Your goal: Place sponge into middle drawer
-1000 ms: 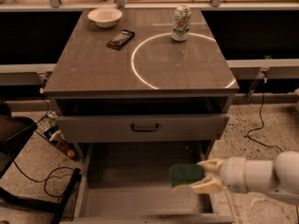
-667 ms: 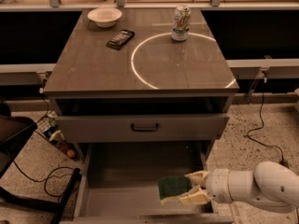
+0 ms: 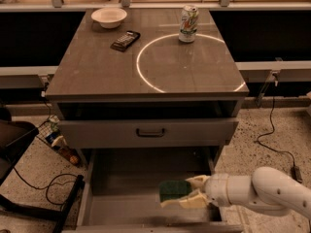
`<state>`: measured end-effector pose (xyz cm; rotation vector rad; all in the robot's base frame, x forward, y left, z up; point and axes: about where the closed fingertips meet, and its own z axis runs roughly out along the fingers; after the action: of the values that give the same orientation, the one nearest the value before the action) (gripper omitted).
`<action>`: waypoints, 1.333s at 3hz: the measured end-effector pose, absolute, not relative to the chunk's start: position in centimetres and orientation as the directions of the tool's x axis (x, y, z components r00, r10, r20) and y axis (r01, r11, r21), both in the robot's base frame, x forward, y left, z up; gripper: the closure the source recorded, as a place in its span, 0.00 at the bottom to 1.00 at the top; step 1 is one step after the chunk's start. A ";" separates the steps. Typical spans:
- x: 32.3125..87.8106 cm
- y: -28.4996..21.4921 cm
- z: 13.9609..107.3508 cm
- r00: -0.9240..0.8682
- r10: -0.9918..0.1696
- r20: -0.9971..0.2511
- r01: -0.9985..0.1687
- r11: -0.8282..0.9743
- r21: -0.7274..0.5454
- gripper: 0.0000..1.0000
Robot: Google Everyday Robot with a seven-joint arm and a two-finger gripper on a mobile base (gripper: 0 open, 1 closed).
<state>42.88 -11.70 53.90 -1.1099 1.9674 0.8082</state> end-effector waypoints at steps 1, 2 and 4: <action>46.8 -9.3 48.8 -0.383 -0.370 -0.846 -0.868 0.458 0.192 1.00; 49.1 -7.8 44.0 -0.387 -0.330 -0.861 -0.860 0.465 0.209 1.00; 50.5 -5.0 38.9 -0.324 -0.375 -0.869 -0.885 0.445 0.138 1.00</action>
Offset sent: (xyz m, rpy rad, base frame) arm 0.0906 0.0552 -0.1617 0.1440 -0.0005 -0.0851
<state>50.48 -4.98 38.88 -1.0627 1.8938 0.8018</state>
